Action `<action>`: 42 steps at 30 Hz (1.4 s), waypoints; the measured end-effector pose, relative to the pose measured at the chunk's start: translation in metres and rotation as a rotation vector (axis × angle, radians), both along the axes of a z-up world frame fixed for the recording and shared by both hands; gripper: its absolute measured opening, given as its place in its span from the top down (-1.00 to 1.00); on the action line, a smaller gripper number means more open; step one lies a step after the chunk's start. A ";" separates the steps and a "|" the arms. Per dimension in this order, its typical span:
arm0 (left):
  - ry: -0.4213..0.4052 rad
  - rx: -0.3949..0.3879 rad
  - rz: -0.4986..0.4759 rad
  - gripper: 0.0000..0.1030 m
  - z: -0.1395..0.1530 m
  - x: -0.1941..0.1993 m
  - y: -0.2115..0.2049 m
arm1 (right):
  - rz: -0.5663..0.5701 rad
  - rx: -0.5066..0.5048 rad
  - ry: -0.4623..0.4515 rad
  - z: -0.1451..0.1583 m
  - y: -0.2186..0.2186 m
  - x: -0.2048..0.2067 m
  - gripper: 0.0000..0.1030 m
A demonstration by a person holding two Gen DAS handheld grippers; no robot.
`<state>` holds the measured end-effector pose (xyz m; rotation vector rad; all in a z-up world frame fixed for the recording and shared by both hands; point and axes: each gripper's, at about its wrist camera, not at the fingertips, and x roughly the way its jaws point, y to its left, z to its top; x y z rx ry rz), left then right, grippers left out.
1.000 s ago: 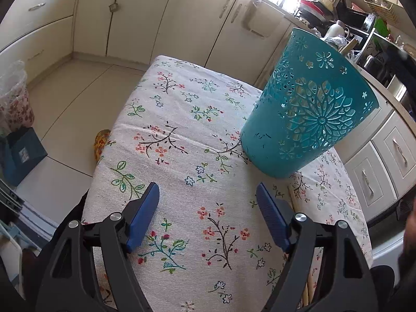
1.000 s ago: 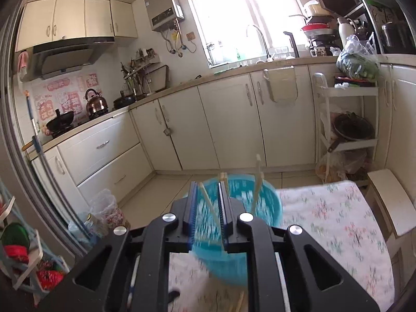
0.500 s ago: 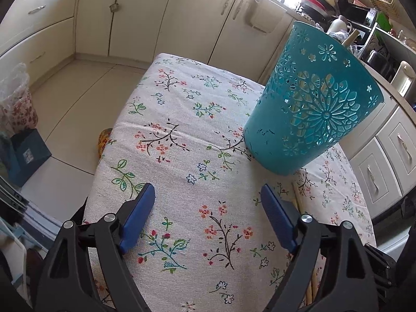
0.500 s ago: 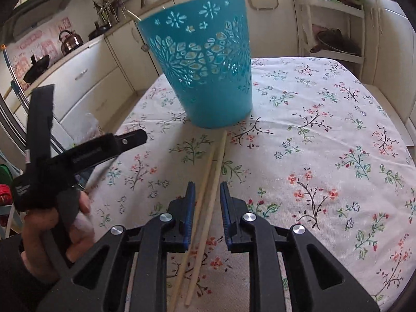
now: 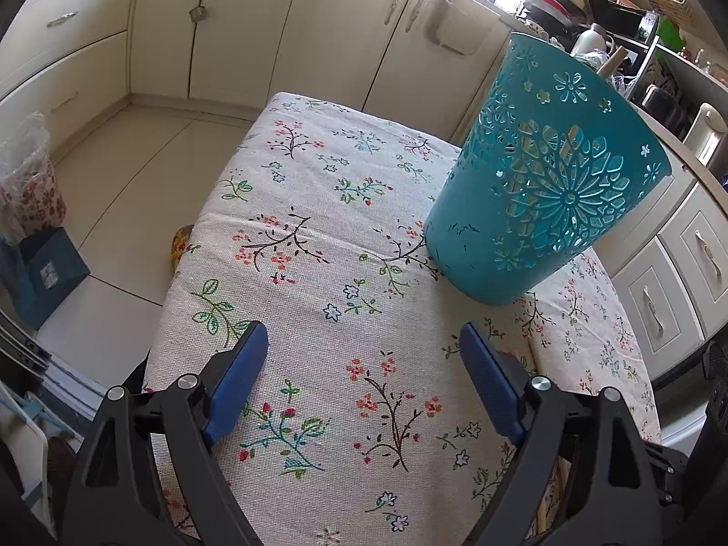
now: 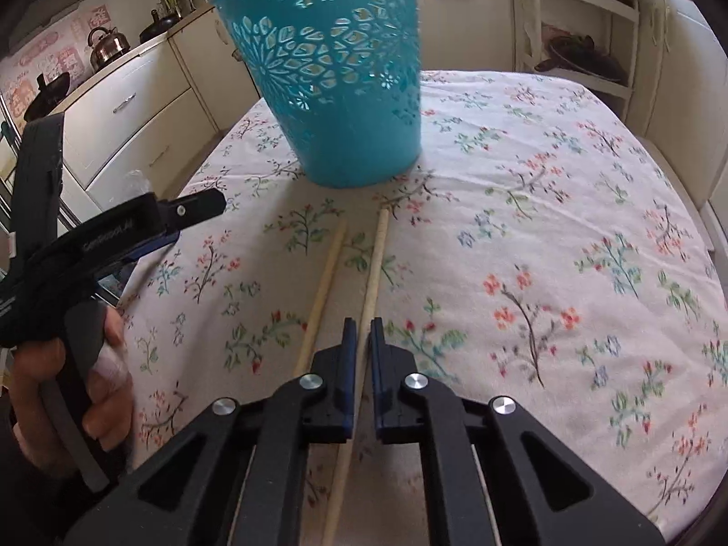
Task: Organize utensils
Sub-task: 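Return both tools to the last sticks beside the basket, then grasp a wooden stick with the left tool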
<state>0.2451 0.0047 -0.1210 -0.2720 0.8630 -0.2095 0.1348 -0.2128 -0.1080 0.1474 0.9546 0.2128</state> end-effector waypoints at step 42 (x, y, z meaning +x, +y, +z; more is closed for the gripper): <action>0.093 0.352 -0.320 0.88 0.000 -0.019 -0.126 | -0.056 0.080 0.004 0.002 -0.034 -0.006 0.85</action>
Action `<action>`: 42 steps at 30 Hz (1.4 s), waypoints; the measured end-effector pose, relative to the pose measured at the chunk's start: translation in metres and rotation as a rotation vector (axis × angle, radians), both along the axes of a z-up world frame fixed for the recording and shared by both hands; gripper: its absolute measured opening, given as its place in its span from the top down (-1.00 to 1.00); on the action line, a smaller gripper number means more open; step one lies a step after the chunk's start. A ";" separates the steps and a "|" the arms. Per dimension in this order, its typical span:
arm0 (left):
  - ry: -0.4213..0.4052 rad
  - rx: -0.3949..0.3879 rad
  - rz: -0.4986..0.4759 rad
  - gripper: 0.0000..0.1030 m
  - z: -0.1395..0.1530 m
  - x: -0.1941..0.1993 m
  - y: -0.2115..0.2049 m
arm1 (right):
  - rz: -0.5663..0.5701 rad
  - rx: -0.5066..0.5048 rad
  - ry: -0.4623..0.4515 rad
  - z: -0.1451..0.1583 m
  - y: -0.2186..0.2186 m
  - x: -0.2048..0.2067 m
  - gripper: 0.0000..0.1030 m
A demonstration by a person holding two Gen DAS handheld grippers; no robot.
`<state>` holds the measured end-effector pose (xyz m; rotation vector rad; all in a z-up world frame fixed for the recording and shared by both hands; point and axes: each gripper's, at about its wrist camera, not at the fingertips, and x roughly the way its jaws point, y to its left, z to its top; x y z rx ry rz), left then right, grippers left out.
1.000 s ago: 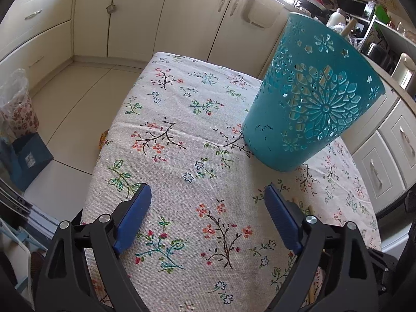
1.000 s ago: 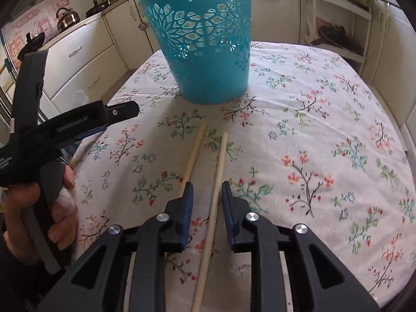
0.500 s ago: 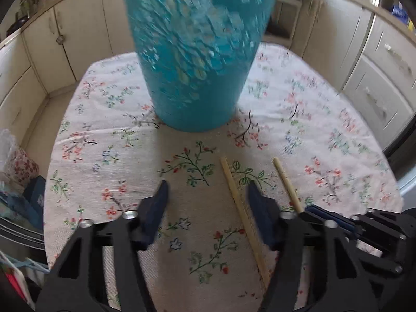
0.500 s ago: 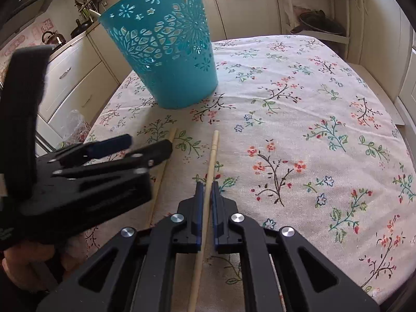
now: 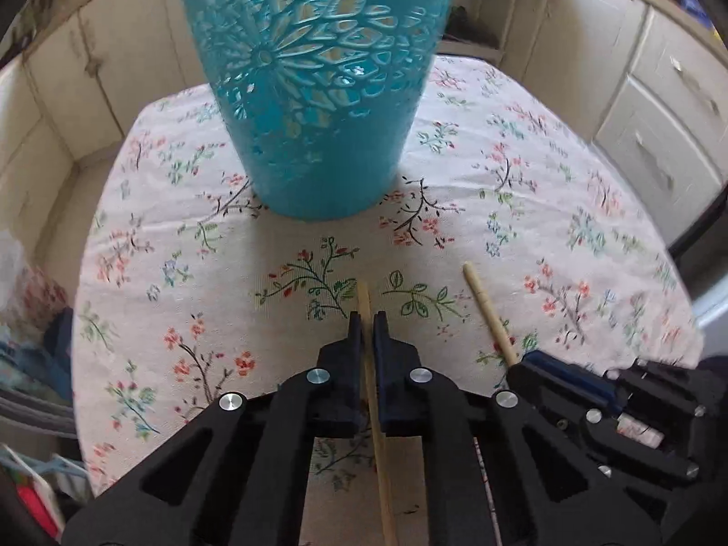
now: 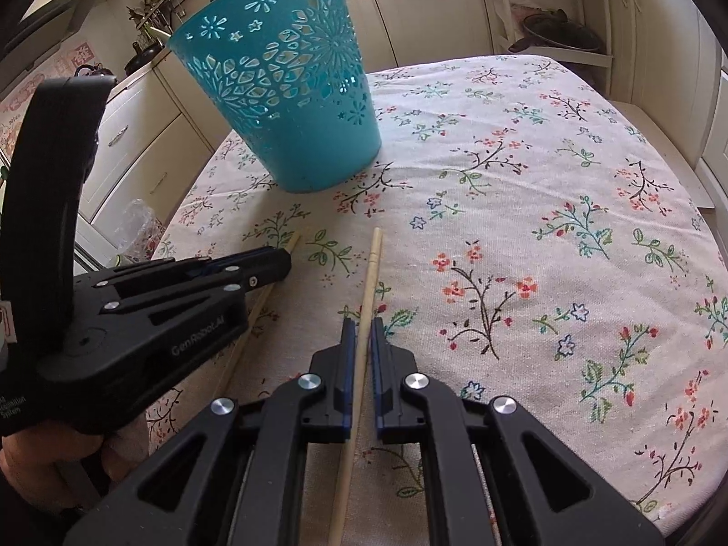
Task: Organize utensils
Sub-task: 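Grasp a wooden stick with the left tool, then lift the stick over the teal basket and open the left tool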
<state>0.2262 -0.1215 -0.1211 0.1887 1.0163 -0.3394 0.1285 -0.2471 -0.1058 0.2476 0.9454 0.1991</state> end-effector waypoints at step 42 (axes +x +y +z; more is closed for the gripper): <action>-0.614 -0.551 0.258 0.91 0.197 0.125 0.040 | 0.005 0.017 -0.040 -0.002 0.009 0.001 0.59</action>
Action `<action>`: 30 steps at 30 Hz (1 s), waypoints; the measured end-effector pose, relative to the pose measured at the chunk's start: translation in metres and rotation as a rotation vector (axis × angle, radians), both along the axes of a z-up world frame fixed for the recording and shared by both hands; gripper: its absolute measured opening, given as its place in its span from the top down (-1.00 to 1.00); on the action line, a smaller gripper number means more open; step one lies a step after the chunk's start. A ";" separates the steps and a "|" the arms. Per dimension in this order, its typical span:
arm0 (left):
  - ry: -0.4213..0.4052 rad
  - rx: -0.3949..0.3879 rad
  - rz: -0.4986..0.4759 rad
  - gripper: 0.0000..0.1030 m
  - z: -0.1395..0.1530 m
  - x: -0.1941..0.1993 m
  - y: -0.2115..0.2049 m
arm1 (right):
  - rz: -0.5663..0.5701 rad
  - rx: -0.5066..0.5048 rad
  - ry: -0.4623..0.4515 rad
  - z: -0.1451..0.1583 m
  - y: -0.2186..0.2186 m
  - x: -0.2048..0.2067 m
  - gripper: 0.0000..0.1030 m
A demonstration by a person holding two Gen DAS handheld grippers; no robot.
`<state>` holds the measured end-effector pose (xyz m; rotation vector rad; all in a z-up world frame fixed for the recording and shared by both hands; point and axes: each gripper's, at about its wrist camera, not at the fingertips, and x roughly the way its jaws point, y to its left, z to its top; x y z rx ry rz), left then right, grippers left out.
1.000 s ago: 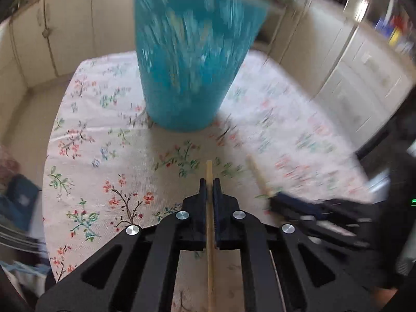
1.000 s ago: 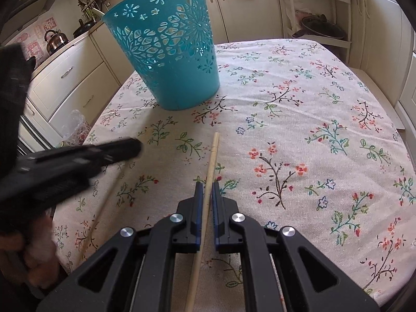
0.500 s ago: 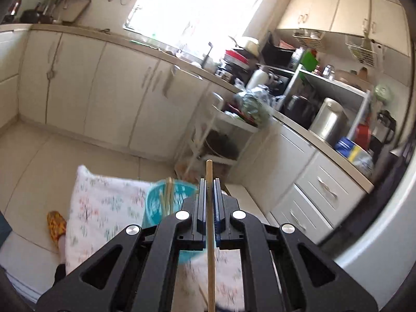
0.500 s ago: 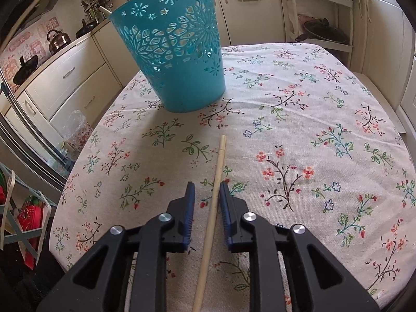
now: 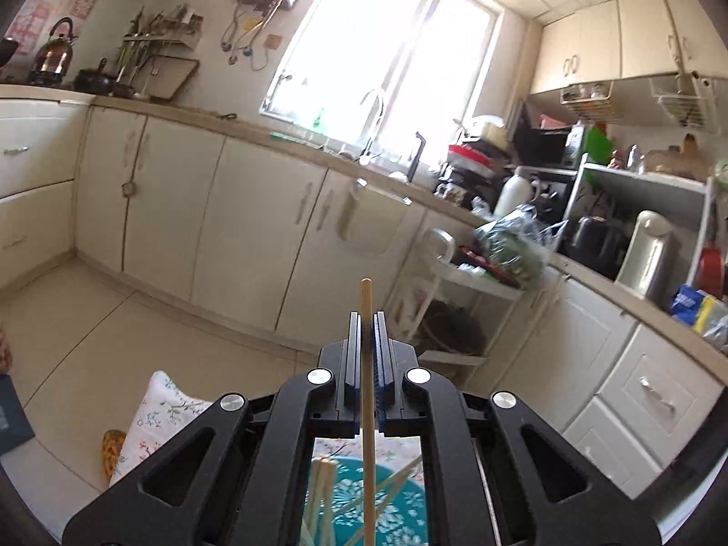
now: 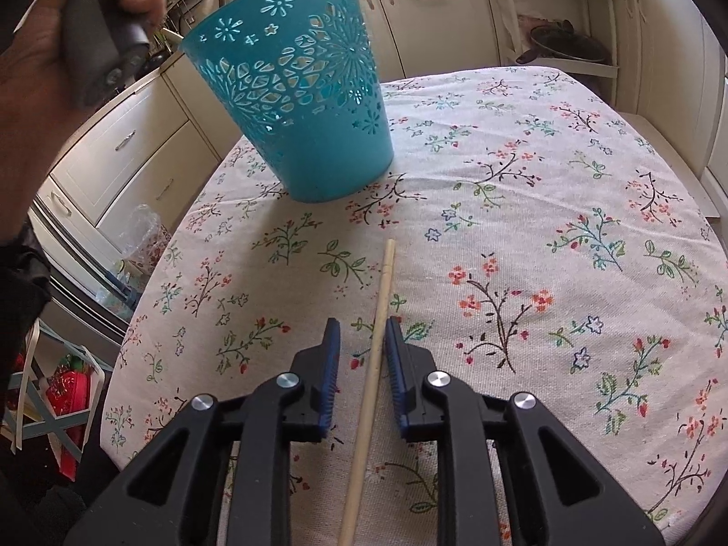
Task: Organize utensils
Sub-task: 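Lift the stick over the teal basket and open the left tool, then grasp the last wooden stick with the right tool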
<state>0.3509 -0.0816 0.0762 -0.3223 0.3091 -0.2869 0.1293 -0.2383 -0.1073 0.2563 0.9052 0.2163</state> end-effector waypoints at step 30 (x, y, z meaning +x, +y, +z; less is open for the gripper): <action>0.504 0.244 0.039 -0.59 -0.185 -0.102 0.078 | 0.026 -0.171 -0.015 0.001 0.013 -0.004 0.89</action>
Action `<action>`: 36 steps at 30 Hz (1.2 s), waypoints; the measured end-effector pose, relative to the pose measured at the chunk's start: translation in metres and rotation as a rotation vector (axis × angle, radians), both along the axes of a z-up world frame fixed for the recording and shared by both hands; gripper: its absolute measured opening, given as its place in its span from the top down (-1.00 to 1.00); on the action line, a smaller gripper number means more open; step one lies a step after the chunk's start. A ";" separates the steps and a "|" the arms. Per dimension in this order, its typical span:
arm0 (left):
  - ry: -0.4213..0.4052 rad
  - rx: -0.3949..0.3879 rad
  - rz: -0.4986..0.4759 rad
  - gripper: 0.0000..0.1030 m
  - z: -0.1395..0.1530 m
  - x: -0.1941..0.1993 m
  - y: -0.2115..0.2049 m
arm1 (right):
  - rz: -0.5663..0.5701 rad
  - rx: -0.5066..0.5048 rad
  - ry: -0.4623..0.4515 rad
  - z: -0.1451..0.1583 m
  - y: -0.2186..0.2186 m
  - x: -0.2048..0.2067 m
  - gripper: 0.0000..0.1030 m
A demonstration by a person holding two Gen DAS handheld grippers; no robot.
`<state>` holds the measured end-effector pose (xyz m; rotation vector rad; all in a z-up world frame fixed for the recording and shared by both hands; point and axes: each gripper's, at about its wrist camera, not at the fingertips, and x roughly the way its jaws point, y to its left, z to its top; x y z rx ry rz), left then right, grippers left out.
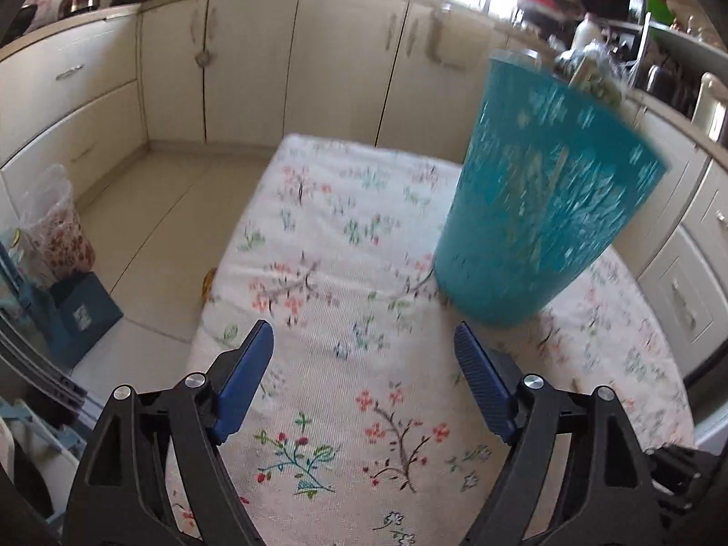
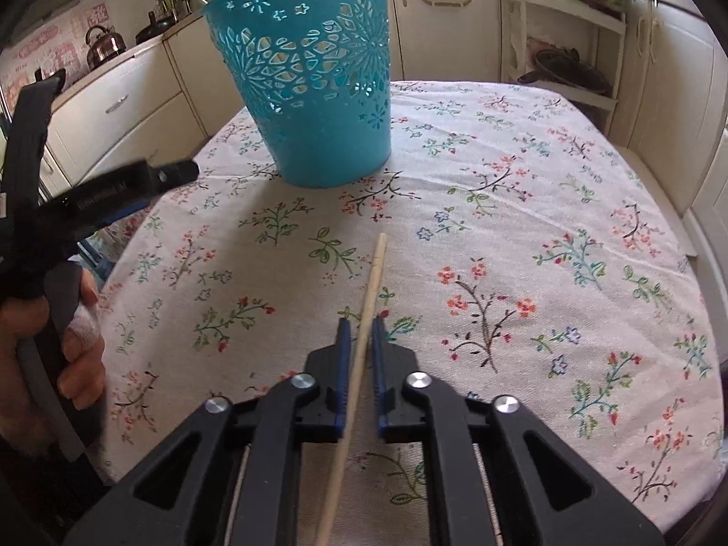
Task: Organize utensils
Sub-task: 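Grasp the last wooden stick with the right tool, then lift the stick over the teal basket and open the right tool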
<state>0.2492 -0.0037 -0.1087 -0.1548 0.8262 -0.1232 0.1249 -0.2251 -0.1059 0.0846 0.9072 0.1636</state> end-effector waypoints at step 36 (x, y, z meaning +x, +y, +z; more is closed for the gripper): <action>0.064 -0.032 -0.002 -0.85 -0.012 0.004 -0.004 | -0.051 0.387 -0.488 0.178 -0.003 0.163 0.89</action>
